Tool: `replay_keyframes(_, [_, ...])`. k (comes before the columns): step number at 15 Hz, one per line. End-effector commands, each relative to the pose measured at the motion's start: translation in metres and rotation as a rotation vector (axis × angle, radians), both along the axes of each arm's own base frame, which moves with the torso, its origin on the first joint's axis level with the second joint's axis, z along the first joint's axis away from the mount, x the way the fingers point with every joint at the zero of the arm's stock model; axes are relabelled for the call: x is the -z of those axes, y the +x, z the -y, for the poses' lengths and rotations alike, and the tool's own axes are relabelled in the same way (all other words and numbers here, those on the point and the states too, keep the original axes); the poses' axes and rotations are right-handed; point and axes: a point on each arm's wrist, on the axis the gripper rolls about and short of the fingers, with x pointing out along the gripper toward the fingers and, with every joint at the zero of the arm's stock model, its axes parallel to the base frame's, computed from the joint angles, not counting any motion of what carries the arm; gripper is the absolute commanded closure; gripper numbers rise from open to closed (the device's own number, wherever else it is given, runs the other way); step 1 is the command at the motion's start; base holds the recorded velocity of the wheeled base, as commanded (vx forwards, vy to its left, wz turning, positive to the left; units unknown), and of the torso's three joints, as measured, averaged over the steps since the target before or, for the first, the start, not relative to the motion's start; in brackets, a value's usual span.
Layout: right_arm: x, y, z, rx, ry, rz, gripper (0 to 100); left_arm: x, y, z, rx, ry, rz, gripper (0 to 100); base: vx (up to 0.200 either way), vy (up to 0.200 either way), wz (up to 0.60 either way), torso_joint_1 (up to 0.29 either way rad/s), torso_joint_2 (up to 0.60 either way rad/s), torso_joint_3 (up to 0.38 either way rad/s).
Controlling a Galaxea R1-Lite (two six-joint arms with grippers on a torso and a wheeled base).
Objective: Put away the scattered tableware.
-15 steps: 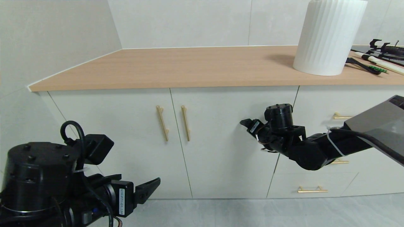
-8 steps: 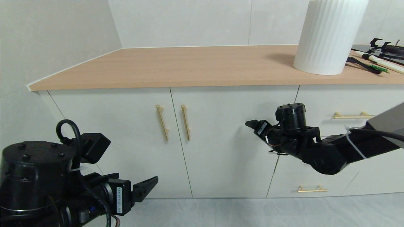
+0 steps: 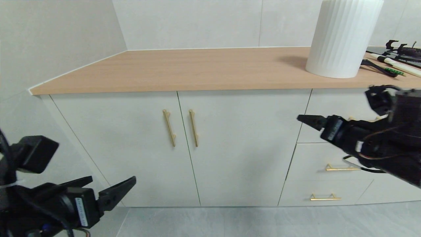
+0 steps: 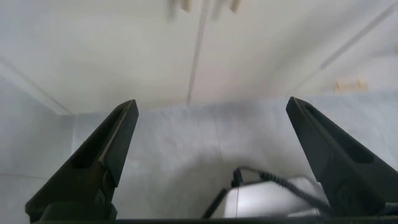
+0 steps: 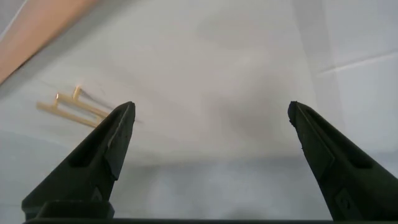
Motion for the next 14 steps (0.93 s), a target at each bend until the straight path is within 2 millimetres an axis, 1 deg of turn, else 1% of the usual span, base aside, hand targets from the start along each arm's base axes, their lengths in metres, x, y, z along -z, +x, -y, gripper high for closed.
replay_keyframes(1, [-0.005,-0.123,0.071,0.117,-0.208,0.243,0,-0.002,-0.043,-0.033,-0.092,-0.064,0.144,0,0.000,0.000,0.00,0.000,0.00,0.000])
replay_keyframes(3, [-0.001,-0.170,0.099,0.229,-0.291,0.280,0,-0.002,-0.069,-0.051,-0.167,-0.019,0.218,0,0.000,0.000,0.00,0.000,0.00,0.000])
replay_keyframes(4, [0.002,-0.190,0.109,0.284,-0.318,0.296,0,-0.004,-0.080,-0.057,-0.197,0.006,0.255,0,0.000,0.000,0.00,0.000,0.00,0.000])
replay_keyframes(5, [0.007,-0.216,0.117,0.329,-0.360,0.323,0,-0.006,-0.097,-0.063,-0.227,0.055,0.302,0,0.000,0.000,0.00,0.000,0.00,0.000])
replay_keyframes(6, [0.015,-0.238,0.123,0.360,-0.414,0.351,0,-0.005,-0.113,-0.068,-0.241,0.092,0.348,0,0.000,0.000,0.00,0.000,0.00,0.000])
replay_keyframes(8, [0.036,-0.267,0.128,0.431,-0.513,0.365,0,0.005,-0.136,-0.074,-0.270,0.126,0.381,0,0.000,0.000,0.00,0.000,0.00,0.000])
replay_keyframes(9, [0.041,-0.272,0.128,0.479,-0.529,0.339,0,0.012,-0.143,-0.075,-0.314,0.138,0.375,0,0.000,0.000,0.00,0.000,0.00,0.000])
replay_keyframes(11, [0.040,-0.273,0.128,0.650,-0.538,0.292,0,0.029,-0.153,-0.075,-0.370,0.147,0.381,0,0.000,0.000,0.00,0.000,0.00,0.000])
replay_keyframes(12, [0.042,-0.274,0.125,0.695,-0.547,0.277,0,0.039,-0.155,-0.074,-0.411,0.153,0.382,0,0.000,0.000,0.00,0.000,0.00,0.000])
replay_keyframes(13, [0.050,-0.279,0.121,0.742,-0.558,0.279,0,0.049,-0.160,-0.072,-0.456,0.155,0.402,0,0.000,0.000,0.00,0.000,0.00,0.000])
replay_keyframes(14, [0.061,-0.278,0.118,0.719,-0.577,0.281,0,0.057,-0.162,-0.071,-0.493,0.161,0.407,0,0.000,0.000,0.00,0.000,0.00,0.000])
